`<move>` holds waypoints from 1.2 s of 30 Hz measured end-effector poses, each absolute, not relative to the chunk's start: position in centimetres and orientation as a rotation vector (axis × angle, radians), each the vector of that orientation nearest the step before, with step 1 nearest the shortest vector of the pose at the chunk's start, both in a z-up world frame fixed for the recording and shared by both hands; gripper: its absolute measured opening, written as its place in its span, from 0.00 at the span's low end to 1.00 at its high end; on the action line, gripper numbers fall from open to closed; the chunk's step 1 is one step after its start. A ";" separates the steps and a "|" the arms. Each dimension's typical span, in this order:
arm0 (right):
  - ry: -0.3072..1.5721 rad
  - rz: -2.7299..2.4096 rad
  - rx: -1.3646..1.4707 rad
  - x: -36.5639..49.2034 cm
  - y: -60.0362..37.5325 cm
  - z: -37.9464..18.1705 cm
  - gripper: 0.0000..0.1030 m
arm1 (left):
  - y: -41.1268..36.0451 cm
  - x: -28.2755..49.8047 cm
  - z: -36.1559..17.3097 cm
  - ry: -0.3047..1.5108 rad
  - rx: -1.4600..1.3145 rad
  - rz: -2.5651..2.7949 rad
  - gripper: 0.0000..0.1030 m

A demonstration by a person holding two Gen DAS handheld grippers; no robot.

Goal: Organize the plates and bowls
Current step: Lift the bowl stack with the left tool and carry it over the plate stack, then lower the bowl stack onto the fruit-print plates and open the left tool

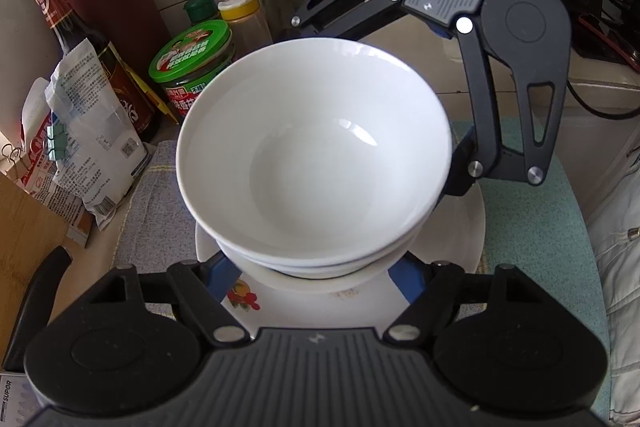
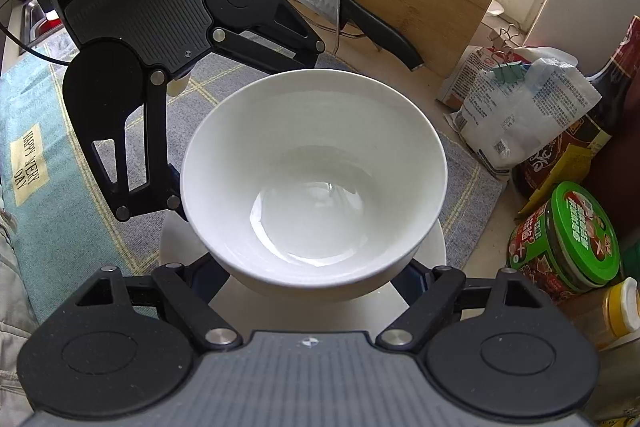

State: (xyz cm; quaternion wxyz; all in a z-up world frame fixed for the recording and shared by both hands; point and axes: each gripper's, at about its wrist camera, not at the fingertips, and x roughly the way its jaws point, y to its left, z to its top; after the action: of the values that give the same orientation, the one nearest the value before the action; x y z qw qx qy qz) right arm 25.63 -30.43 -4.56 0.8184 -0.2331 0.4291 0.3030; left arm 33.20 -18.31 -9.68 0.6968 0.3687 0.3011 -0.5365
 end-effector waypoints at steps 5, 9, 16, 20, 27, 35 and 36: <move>0.931 0.641 -0.487 25.9 -30.7 -4.9 0.86 | -18.5 33.4 -9.9 0.684 0.811 -1.203 0.76; 0.935 0.636 -0.479 26.0 -30.8 -5.0 0.86 | -18.5 33.5 -10.0 0.678 0.806 -1.203 0.76; 0.939 0.625 -0.449 26.1 -31.1 -5.1 0.89 | -18.3 33.4 -10.0 0.666 0.798 -1.198 0.78; 0.928 0.620 -0.419 26.2 -31.2 -4.9 0.98 | -17.9 32.8 -10.0 0.609 0.808 -1.166 0.91; 0.868 0.596 -0.414 25.0 -31.2 -3.8 1.00 | -15.6 31.2 -9.0 0.562 0.767 -1.035 0.97; 0.822 0.449 -0.363 22.4 -30.2 -2.5 1.00 | -10.8 28.6 -6.4 0.557 0.417 -0.773 0.99; 0.821 0.401 -0.330 21.9 -29.9 -2.2 1.00 | -10.3 28.1 -6.1 0.540 0.382 -0.735 0.99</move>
State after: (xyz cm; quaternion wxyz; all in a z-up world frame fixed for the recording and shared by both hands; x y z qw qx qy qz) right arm 21.92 -29.91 -2.19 0.8844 -0.1585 0.3945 0.1926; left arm 28.07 -10.33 -6.15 0.8803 0.1832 0.2592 -0.3526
